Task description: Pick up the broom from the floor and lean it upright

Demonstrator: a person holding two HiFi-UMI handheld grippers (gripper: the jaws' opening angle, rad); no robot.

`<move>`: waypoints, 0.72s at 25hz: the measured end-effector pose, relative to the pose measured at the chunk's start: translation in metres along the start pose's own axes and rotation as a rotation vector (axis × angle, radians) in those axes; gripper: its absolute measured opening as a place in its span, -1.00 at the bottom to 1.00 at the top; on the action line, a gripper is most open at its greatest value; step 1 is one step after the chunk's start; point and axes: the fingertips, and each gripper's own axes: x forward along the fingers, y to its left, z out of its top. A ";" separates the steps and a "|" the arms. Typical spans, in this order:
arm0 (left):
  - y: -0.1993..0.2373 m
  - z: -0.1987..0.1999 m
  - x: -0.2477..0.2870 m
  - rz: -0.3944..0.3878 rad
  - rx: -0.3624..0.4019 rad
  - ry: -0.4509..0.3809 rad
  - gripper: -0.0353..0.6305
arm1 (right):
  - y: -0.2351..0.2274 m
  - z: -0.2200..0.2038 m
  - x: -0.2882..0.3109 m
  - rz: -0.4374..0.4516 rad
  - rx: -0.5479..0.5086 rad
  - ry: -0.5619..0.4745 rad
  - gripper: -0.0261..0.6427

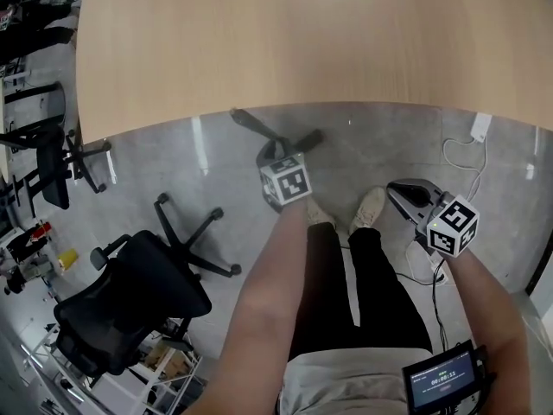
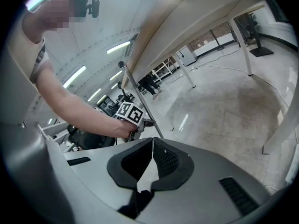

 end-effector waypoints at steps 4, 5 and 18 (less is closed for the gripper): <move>0.001 -0.003 0.000 -0.005 0.004 0.007 -0.53 | 0.001 0.003 0.001 0.001 -0.006 -0.001 -0.87; 0.002 -0.004 0.000 -0.006 0.005 0.011 -0.52 | 0.002 0.003 0.002 0.003 -0.009 0.000 -0.87; 0.016 -0.027 -0.062 -0.086 0.169 -0.046 -0.48 | 0.022 0.018 0.006 -0.016 -0.045 -0.040 -0.87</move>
